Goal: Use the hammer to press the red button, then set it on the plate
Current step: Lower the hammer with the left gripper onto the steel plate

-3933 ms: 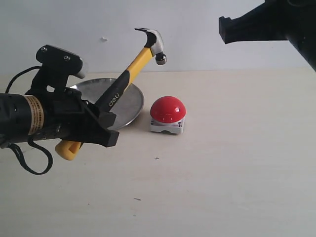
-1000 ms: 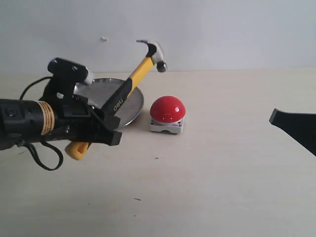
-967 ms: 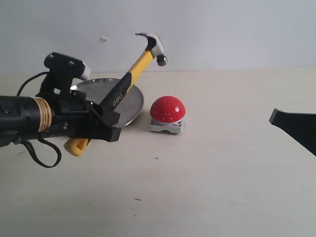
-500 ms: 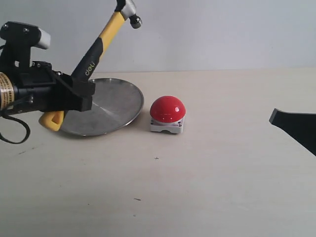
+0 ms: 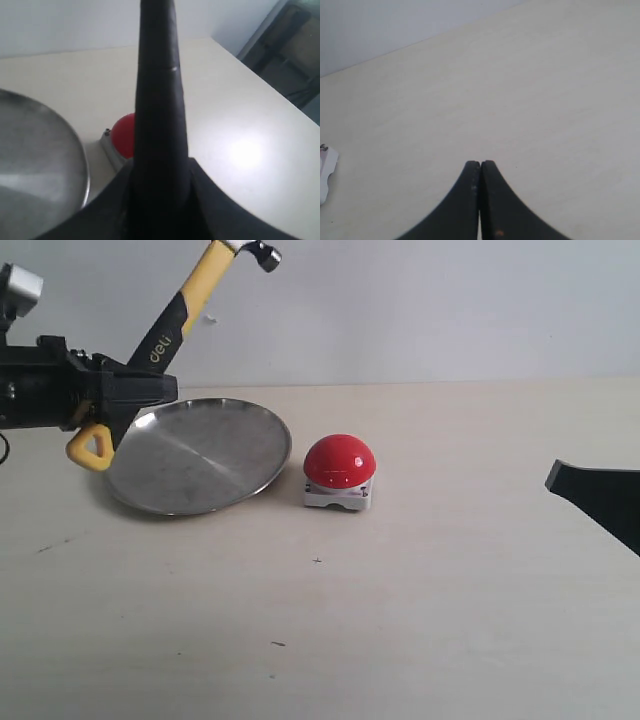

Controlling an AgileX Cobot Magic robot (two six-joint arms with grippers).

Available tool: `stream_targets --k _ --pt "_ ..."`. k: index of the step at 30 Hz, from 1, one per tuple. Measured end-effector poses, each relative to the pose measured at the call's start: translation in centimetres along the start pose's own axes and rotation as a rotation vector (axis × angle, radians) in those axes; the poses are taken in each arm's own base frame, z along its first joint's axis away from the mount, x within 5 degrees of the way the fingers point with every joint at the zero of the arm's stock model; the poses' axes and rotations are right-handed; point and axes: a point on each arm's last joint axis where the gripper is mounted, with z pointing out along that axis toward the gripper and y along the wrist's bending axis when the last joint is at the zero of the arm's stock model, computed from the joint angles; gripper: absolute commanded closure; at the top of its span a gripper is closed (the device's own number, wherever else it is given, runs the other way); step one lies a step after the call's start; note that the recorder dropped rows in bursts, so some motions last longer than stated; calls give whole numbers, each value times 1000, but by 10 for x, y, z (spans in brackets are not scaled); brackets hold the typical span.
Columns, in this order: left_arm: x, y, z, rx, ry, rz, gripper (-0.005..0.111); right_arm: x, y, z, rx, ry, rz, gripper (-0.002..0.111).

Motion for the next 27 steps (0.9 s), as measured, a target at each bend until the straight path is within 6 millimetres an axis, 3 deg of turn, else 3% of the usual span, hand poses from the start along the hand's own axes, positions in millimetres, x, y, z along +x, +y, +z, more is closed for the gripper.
stream_targets --k 5,13,21,27 --pt "7 36 26 -10 48 -147 107 0 0 0 0 0 0 108" --pt "9 75 55 86 70 -337 107 0 0 0 0 0 0 108" --pt "15 109 51 41 43 -436 107 0 0 0 0 0 0 108" --pt "25 128 52 -109 43 -464 107 0 0 0 0 0 0 108"
